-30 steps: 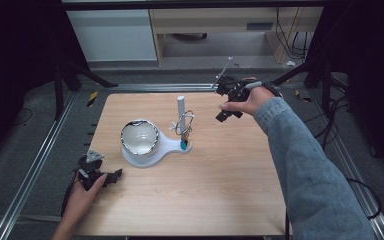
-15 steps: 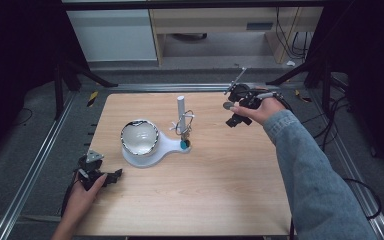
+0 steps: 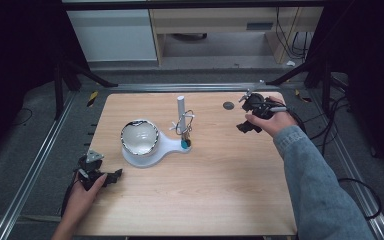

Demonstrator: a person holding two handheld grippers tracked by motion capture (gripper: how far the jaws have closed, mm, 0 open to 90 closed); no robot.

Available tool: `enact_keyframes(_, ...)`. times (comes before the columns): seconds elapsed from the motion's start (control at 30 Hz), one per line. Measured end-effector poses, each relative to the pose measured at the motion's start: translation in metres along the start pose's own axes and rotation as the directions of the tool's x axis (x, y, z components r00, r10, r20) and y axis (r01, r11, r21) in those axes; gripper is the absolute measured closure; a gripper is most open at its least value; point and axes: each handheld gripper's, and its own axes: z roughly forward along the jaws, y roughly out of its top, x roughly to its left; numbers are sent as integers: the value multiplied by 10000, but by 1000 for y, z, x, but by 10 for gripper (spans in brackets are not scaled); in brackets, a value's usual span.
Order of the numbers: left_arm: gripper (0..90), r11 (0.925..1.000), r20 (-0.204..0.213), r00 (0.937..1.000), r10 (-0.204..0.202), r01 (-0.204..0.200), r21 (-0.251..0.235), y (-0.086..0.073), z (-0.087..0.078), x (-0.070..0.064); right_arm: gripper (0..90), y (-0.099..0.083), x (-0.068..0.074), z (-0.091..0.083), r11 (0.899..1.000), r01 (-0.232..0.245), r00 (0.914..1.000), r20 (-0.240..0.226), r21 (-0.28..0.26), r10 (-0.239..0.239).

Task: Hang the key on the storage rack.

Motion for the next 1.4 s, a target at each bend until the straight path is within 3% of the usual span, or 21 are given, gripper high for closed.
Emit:
enact_keyframes(0.23,0,10000,1,10000,-2,2,-2,0,0,0,111,-21,0,7,9979,-358,9989,278,-540,373)
enact_keyframes(0.5,0,10000,1,10000,-1,1,-1,0,0,0,111,-45,5,19,9972,-185,9979,600,-728,229)
enact_keyframes(1.2,0,10000,1,10000,-1,1,0,0,0,0,93,-113,27,68,9922,-987,9951,27,-763,992)
enact_keyframes(1.33,0,10000,1,10000,0,0,-2,0,0,0,92,-124,29,76,9883,-1299,9915,-69,-796,1298)
enact_keyframes(1.4,0,10000,1,10000,1,-1,0,0,0,0,90,-129,28,79,9812,-1620,9868,-135,-1046,1615)
